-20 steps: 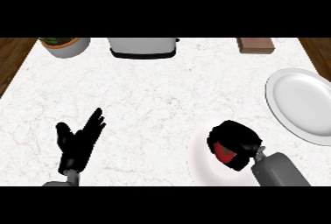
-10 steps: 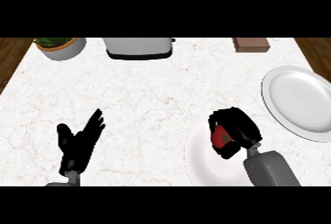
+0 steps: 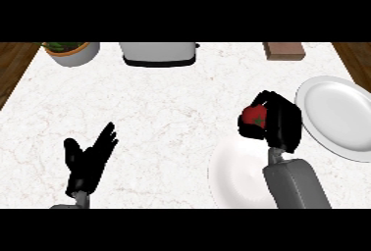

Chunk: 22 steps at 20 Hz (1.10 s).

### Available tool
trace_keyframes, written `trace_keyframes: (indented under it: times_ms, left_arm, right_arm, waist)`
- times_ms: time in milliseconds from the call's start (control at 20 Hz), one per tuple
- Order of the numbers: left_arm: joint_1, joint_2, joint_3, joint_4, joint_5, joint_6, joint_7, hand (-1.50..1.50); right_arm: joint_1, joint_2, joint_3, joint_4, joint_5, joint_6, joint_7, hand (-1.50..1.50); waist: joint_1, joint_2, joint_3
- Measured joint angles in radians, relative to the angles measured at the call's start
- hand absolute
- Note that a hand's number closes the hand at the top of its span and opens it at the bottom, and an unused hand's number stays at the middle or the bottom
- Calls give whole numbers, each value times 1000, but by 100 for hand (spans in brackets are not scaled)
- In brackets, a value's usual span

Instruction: Pick the tomato from the plate and place it in the plate

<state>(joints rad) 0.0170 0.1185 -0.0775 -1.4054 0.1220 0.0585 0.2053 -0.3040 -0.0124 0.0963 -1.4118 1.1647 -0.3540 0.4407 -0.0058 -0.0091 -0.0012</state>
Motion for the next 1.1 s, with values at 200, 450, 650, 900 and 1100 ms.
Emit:
trace_keyframes:
  times_ms: [200, 450, 650, 900, 1100]
  left_arm:
    - [6, -5, -13, -5, -6, -5, -3, 0]
    - [2, -7, -13, -22, -11, 0, 10, 0]
    - [19, -14, -22, -42, -19, 3, 14, 0]
    - [0, -16, -12, -37, -23, 8, 24, 0]
    - [-10, -18, -6, -26, -20, 0, 23, 0]
  right_arm:
    - [-19, 8, 42, -31, 66, -169, 240, 150]
    - [-4, 10, 53, -60, 140, -303, 391, 150]
    - [17, 5, 2, -63, 116, -400, 368, 150]
    - [23, -102, -114, -2, 11, -479, 276, 150]
    - [-8, -184, -210, 106, -82, -550, 191, 150]
  waist:
    - [11, 4, 0]
    - [9, 6, 1]
    - [9, 8, 1]
    - [8, 10, 2]
    - [11, 11, 2]
